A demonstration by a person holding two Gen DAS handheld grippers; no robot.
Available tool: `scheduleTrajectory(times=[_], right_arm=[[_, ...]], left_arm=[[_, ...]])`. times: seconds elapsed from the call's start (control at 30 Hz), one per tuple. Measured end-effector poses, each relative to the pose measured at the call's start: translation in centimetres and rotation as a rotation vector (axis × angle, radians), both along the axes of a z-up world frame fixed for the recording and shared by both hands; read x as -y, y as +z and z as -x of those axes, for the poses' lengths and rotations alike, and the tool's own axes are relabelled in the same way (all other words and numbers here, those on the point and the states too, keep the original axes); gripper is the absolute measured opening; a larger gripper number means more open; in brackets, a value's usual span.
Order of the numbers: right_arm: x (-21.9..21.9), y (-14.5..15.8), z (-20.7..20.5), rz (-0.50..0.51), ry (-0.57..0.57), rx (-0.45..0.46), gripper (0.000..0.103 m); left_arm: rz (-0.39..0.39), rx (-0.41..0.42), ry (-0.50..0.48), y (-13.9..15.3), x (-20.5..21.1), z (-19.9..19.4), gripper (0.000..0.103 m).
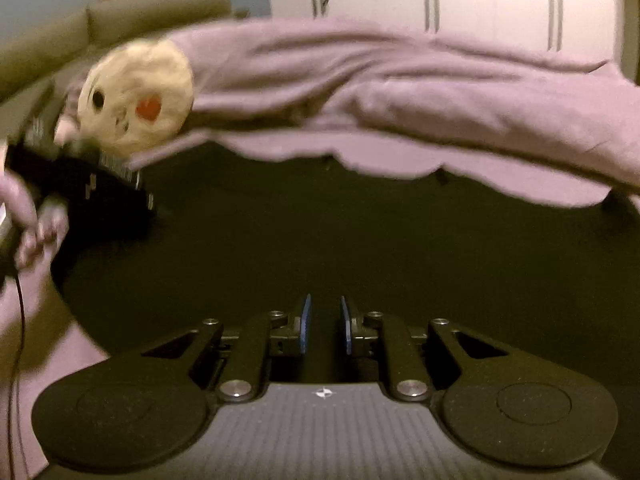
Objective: Fold small clothes
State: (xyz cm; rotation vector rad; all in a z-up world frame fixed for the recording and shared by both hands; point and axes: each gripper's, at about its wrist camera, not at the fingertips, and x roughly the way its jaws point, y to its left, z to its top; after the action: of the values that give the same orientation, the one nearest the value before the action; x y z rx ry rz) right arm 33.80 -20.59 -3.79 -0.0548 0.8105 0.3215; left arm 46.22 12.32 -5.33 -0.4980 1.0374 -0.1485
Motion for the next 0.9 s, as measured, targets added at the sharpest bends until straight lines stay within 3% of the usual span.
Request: scheduleTrajectory(times=[0.03, 0.07, 0.23, 0.37, 0.5, 0.6, 0.73, 0.83, 0.9], right_arm=[[0.0, -1.4, -0.3, 0.010, 0.015, -0.056, 0.016], [0.3, -2.0, -0.4, -0.013, 0.015, -0.055, 0.015], [2.1, 0.0, -0.8, -0.108, -0.006, -0.094, 0.015], [5.0, 1.8, 0.0, -0.167, -0.083, -0.077, 0.015], [8.4, 3.8, 0.7, -0.216, -0.163, -0.046, 0.015], [11.1, 4.4, 0.6, -0.232, -0.237, -0.046, 0.015], [14.0, 4.6, 0.7, -0.226, -0.303, -0.048, 0.015], [15.2, 4.5, 0.8, -0.228, -0.320, -0.062, 0.015], [15.8, 4.4, 1.0, -0.240, -0.335, -0.073, 0.015]], left_arm=[[0.002, 0.006, 0.001, 0.4, 0.2, 0.1, 0.028], [0.005, 0.010, 0.000, 0.9, 0.3, 0.3, 0.027], [0.038, 0.070, -0.042, 5.0, 2.6, 1.3, 0.025], [0.072, 0.128, -0.103, 9.0, 7.3, 2.4, 0.025], [0.034, 0.169, -0.173, 11.3, 14.2, 3.9, 0.025], [0.012, 0.182, -0.174, 10.3, 19.1, 5.0, 0.026], [-0.090, 0.112, -0.158, 6.0, 25.0, 6.1, 0.031], [-0.172, 0.125, -0.169, 3.7, 27.9, 7.4, 0.048], [-0.198, 0.151, -0.200, 3.8, 29.0, 8.6, 0.066]])
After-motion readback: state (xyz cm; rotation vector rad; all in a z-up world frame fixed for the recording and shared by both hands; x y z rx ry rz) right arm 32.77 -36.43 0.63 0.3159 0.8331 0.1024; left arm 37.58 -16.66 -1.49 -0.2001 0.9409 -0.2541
